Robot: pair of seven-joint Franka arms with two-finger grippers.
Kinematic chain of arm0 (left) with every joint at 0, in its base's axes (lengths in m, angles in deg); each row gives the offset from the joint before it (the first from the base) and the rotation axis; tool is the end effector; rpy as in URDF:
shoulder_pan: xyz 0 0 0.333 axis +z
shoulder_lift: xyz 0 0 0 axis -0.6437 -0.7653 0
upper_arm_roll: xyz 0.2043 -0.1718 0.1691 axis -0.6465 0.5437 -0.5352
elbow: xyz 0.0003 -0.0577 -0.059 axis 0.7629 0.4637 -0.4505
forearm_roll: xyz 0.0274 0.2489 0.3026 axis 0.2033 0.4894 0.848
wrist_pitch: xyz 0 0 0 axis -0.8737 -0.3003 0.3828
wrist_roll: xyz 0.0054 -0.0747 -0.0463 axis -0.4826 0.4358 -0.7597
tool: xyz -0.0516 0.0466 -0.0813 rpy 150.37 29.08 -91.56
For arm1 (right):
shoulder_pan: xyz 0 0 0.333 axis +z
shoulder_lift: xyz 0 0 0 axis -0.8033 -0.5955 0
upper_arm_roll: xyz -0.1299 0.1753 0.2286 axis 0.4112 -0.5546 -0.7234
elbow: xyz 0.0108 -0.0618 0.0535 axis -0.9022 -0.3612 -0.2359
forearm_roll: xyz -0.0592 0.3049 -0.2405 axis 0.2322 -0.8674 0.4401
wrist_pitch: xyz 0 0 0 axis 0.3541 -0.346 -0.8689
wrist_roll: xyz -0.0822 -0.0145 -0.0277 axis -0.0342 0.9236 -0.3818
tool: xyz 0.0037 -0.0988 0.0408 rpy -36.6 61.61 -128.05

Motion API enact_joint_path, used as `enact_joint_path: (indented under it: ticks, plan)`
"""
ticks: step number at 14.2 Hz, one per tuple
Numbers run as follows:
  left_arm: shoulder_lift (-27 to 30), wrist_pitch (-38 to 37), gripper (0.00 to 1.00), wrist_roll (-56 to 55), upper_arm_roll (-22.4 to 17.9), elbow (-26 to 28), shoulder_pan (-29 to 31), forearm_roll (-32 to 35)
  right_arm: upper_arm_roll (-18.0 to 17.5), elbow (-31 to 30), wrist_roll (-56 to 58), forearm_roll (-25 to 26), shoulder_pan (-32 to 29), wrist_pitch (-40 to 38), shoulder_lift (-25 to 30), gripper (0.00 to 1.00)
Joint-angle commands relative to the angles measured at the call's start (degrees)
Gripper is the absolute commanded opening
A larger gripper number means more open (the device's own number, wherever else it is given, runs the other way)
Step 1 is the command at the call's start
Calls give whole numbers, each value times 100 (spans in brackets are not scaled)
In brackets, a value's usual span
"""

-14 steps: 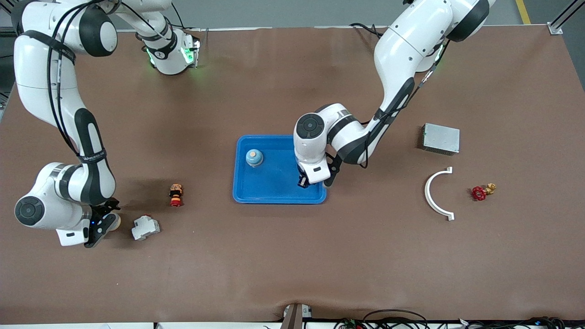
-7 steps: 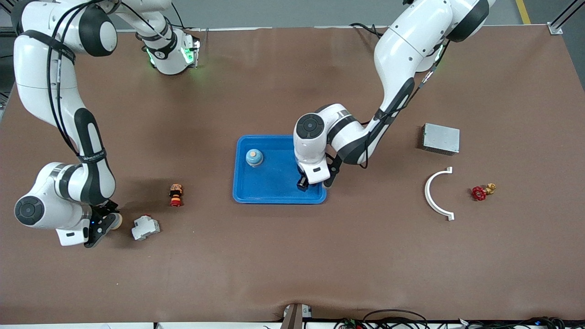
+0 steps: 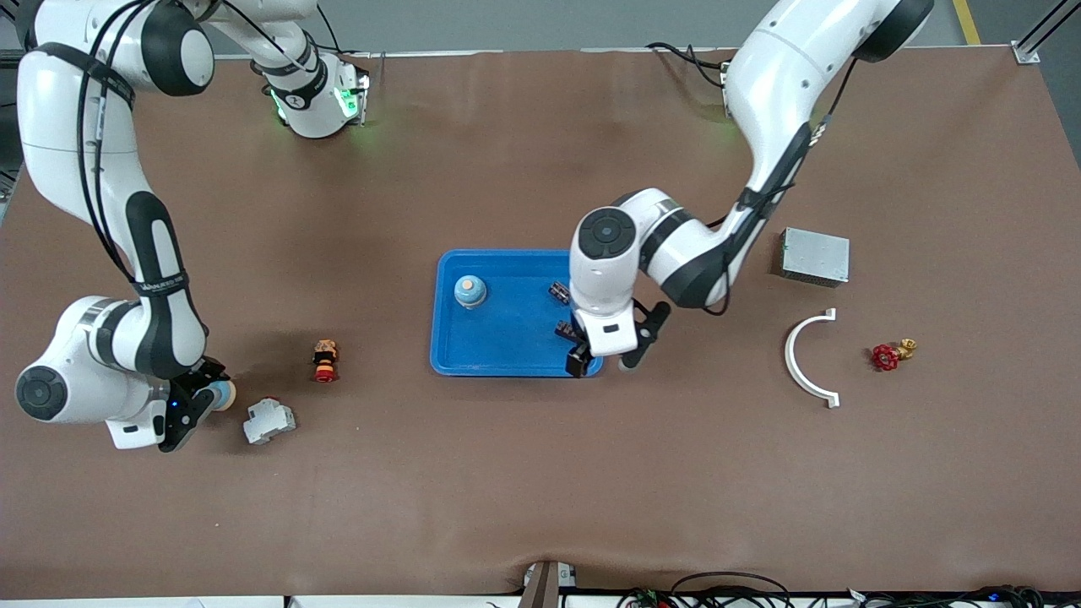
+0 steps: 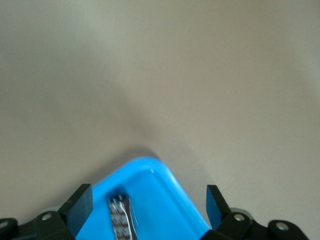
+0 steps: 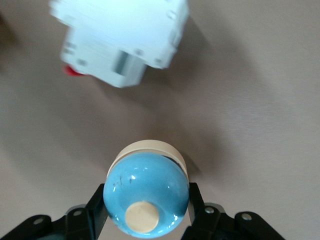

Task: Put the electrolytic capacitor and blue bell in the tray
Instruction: 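Lift the bell with the right gripper while the left gripper returns to rest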

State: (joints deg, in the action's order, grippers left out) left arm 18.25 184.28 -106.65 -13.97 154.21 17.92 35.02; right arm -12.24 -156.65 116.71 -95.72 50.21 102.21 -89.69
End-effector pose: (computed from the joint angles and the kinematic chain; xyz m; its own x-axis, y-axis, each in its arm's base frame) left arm 0.5930 -0.4271 0.3079 0.5973 0.7922 0.1248 0.7825 -0.6098 0.1258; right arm 0.6925 -0.1110 0.2031 0.6045 0.7899 -0.1026 0.7667 -0.6119 -0.1942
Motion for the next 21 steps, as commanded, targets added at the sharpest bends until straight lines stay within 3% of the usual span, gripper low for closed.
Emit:
enact_joint_path:
  ticks: [1, 5, 10, 12, 16, 19, 21]
  plan:
    - [571, -535, 100, 1251, 116, 138, 394, -237, -62, -109, -472, -220, 7, -671, 497, 10]
    - [1239, -1414, 100, 3229, 126, 138, 930, -827, -71, -468, -2438, -238, 630, -1402, 1323, 10]
    - [2092, -2452, 100, 5472, 117, 147, 1599, -863, -97, -671, -4469, -792, 1517, -1745, 1693, 10]
    - [2338, -2611, 100, 5948, 117, 147, 1774, -872, -106, -671, -5559, -836, 1860, -1886, 1852, 10]
    - [2576, -3042, 100, 6256, 134, 156, 2090, -1038, -97, -706, -6308, -1249, 2221, -1790, 1879, 10]
    - [2901, -3208, 100, 6730, 116, 173, 2502, -1914, -97, -750, -7135, -1258, 2634, -1501, 1905, 10]
    - [3147, -3410, 100, 7143, 108, 182, 2602, -2058, -97, -986, -7653, -1249, 2959, -1054, 1957, 10]
